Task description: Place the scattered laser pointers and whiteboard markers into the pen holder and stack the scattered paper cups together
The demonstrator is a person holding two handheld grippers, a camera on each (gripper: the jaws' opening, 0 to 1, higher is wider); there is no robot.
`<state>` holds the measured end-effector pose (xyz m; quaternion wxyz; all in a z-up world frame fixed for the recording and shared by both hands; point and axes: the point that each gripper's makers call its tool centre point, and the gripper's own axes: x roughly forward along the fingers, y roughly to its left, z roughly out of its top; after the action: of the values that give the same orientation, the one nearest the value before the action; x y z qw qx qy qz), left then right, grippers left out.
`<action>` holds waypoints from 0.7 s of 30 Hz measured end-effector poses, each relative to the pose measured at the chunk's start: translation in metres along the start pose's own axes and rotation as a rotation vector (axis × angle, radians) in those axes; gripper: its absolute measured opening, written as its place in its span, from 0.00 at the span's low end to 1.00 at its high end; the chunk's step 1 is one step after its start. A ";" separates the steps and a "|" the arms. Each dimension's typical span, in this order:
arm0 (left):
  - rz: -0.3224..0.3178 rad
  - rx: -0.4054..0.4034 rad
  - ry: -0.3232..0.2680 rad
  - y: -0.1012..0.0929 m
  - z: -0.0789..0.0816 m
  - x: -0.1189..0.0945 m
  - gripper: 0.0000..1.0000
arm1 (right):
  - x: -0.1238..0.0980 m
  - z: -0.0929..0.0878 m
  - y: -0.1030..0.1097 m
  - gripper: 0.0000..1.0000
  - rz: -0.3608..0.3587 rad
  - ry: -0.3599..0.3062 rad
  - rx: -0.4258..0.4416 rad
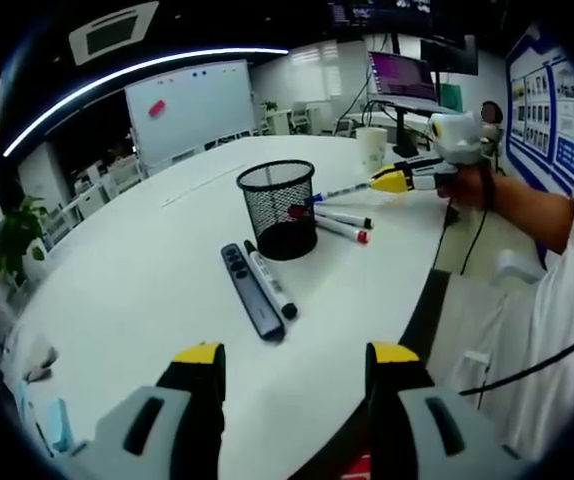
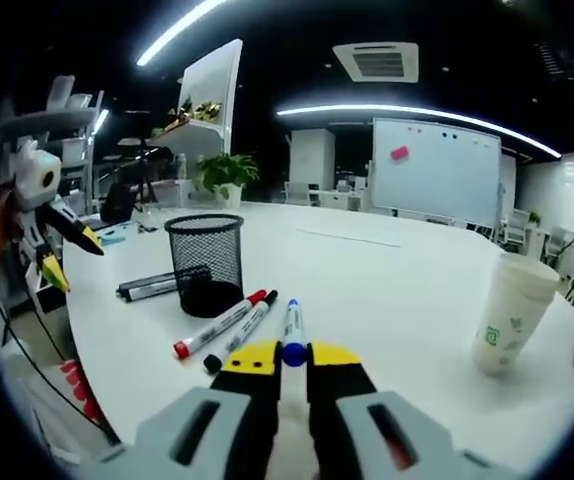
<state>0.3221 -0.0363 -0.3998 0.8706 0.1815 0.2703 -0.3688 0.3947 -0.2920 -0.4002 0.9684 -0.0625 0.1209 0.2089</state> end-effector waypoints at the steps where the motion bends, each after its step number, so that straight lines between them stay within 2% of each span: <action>1: 0.000 0.000 -0.001 0.000 0.000 0.000 0.56 | 0.000 0.000 0.000 0.11 -0.001 -0.001 -0.002; 21: -0.004 0.000 0.003 -0.001 -0.001 0.000 0.56 | -0.004 0.021 -0.001 0.11 -0.002 -0.075 -0.008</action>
<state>0.3214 -0.0361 -0.4012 0.8695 0.1813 0.2721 -0.3703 0.3958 -0.2914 -0.3786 0.9722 -0.0585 0.0836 0.2105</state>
